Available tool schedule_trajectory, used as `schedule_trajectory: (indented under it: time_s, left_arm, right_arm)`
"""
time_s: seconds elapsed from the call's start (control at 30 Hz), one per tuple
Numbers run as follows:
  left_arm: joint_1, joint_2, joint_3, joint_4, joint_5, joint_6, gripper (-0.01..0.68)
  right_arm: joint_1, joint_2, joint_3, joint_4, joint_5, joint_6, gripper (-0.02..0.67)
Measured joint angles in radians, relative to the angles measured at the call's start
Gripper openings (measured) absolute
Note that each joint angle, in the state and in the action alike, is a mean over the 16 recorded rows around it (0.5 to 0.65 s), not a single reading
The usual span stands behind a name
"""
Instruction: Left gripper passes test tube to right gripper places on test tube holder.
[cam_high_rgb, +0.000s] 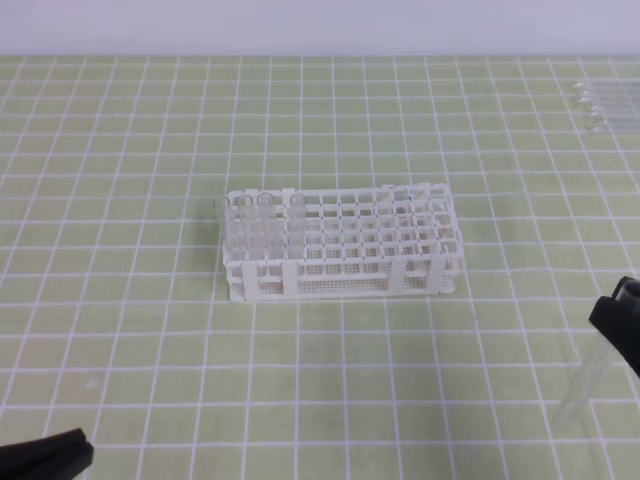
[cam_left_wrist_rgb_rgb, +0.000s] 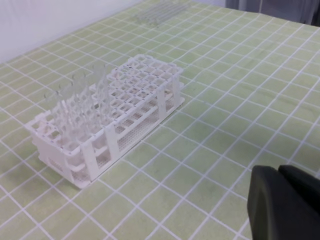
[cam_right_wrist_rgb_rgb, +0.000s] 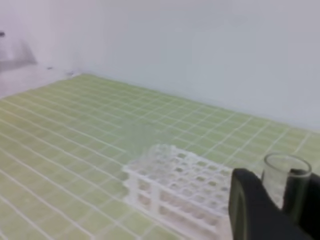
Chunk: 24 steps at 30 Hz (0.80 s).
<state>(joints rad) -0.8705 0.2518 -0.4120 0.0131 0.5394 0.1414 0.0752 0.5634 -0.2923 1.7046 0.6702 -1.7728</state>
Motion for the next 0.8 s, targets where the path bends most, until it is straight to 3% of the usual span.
schedule_trajectory:
  time_s: [0.23, 0.4, 0.57, 0.8]
  left_arm:
    - [0.0, 0.002, 0.0, 0.0, -0.004, 0.0, -0.001]
    - [0.0, 0.001, 0.0, 0.0, -0.003, 0.0, -0.001]
    - [0.0, 0.001, 0.0, 0.0, -0.002, 0.0, -0.001]
    - [0.0, -0.002, 0.0, 0.0, 0.002, 0.001, -0.002]
  right_arm:
    - [0.0, 0.0, -0.016, 0.031, -0.09, -0.174, 0.103]
    - [0.0, 0.005, -0.072, -0.049, -0.144, -0.172, 0.103]
    - [0.001, 0.04, -0.177, -0.235, -0.176, 0.009, 0.102]
    - [0.066, 0.152, -0.351, -0.582, -0.26, 0.442, 0.102]
